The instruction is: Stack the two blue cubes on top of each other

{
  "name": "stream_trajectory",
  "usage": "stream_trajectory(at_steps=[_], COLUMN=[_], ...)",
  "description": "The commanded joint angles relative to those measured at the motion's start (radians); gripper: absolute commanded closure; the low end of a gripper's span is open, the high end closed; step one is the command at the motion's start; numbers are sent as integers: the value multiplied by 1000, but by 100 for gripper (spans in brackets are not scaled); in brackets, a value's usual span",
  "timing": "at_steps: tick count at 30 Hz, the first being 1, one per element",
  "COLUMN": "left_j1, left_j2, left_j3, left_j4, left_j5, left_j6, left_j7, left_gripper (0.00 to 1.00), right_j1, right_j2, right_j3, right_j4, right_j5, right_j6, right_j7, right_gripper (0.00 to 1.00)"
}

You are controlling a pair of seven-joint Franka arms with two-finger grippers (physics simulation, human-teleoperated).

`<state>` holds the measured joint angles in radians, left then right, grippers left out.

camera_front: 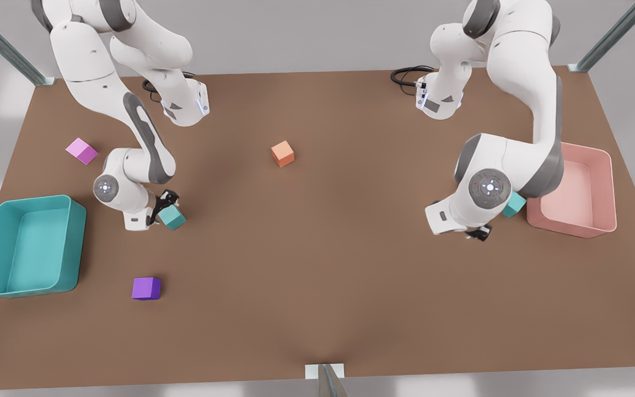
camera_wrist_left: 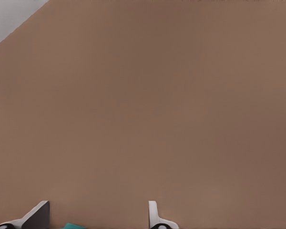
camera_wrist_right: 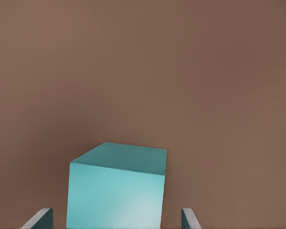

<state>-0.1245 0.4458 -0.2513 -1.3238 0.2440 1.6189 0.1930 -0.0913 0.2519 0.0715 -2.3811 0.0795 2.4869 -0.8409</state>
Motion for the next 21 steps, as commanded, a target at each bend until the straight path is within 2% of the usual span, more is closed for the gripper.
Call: stream_trajectory(at_steps=[1, 10, 12, 14, 19, 20, 21], left_j1=[2, 14, 74, 157, 241, 290, 325], left_j2=[-2, -1, 1, 16, 13, 16, 28], left_j3=[0, 1, 0, 1, 9, 6, 6], left_j4=[2, 3, 3, 3, 12, 8, 5], left_j5=[9, -46, -64, -198, -192, -201, -198], left_j6=[33, 35, 58, 16, 22, 16, 27], left_j7=[3, 13, 23, 52, 138, 402, 488], left_gripper=[0, 0, 0, 0, 0, 0, 0], right_j1=[1, 1, 1, 1, 1, 2, 2], right_j2=[7, 40, 46, 47, 73, 72, 73], right_j3=[-4, -4, -4, -4, -4, -2, -2], right_j4=[0, -24, -30, -30, -29, -29, -29], right_j5=[0, 0, 0, 0, 2, 2, 2], right_j6=[49, 121, 138, 138, 158, 158, 156], right_j7=[-49, -40, -40, -33, -30, -24, -23], right_gripper=[0, 0, 0, 0, 0, 0, 6])
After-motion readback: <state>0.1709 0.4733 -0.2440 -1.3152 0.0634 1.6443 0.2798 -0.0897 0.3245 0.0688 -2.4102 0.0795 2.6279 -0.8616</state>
